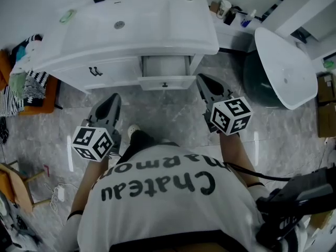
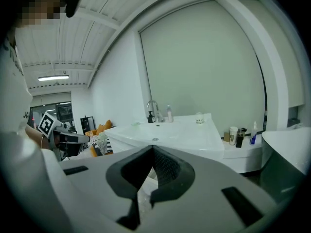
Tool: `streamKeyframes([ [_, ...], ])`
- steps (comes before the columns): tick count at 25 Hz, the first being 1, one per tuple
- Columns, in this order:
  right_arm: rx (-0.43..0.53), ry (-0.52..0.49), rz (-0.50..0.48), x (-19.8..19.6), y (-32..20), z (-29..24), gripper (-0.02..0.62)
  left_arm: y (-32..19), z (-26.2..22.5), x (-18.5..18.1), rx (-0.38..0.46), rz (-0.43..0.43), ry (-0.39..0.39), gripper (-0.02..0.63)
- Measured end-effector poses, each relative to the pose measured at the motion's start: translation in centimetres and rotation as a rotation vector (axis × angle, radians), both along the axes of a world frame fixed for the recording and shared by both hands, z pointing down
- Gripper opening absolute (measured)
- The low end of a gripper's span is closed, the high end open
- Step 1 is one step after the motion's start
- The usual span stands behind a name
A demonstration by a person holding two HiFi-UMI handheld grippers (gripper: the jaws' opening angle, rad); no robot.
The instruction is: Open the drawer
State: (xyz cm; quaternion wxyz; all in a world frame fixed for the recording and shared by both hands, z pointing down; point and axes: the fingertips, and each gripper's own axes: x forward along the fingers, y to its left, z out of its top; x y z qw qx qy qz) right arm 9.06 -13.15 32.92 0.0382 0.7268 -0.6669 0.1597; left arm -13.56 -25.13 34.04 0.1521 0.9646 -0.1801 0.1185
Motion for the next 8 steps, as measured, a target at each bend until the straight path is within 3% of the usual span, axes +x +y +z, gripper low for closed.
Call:
streamKeyframes([
  [8,-0.020,-0.022,0.034,0.1,2.0,0.7,0.011,1.6,0.5,-0.5,-0.011,0.008,-0.012,0.008],
])
